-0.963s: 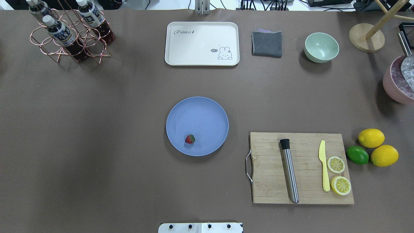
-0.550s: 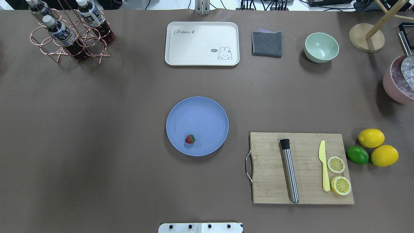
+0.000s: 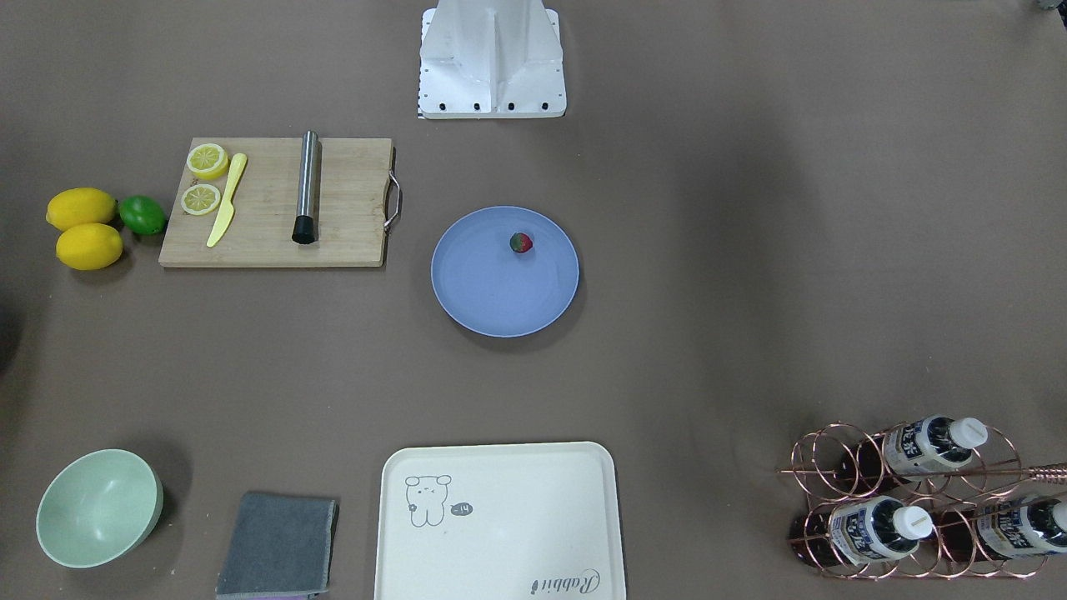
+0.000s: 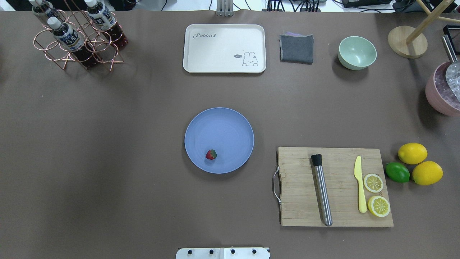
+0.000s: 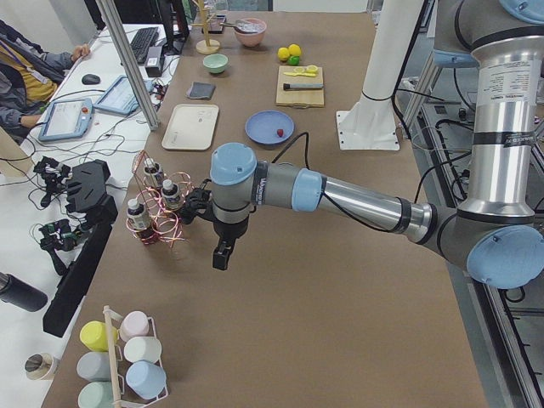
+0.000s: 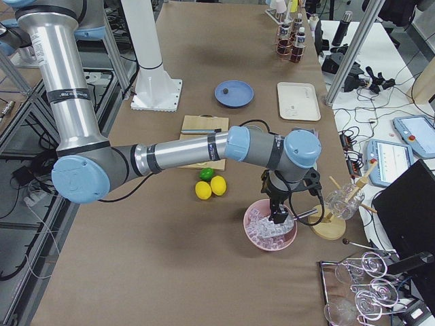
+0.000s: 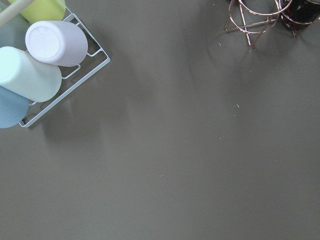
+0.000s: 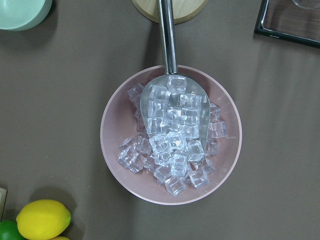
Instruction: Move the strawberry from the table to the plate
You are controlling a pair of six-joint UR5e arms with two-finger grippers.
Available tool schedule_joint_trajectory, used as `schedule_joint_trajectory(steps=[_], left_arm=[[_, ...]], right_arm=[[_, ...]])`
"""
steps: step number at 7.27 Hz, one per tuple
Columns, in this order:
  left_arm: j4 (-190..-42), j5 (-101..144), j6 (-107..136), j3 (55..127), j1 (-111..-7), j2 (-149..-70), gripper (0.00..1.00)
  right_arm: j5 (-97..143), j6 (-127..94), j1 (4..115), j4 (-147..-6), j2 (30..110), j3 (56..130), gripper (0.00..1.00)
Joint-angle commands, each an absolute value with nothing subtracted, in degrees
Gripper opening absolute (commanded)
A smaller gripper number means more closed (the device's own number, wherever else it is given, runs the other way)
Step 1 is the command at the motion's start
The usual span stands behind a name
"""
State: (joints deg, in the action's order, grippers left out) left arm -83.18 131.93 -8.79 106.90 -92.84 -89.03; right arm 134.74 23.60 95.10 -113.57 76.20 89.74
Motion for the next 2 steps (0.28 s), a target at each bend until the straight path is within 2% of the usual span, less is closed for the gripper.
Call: schedule_joint_trajectory(steps=[1, 2], left_arm=[[-83.2, 131.9, -8.8, 107.8, -92.7, -89.0, 0.97], [-83.1, 131.8, -8.7, 108.3, -92.7, -89.1, 0.97]], right_arm=[[134.7, 23.4, 95.1, -113.6, 76.3, 90.0, 1.0], [134.7, 23.2, 95.1, -113.6, 76.4, 90.4, 1.0]])
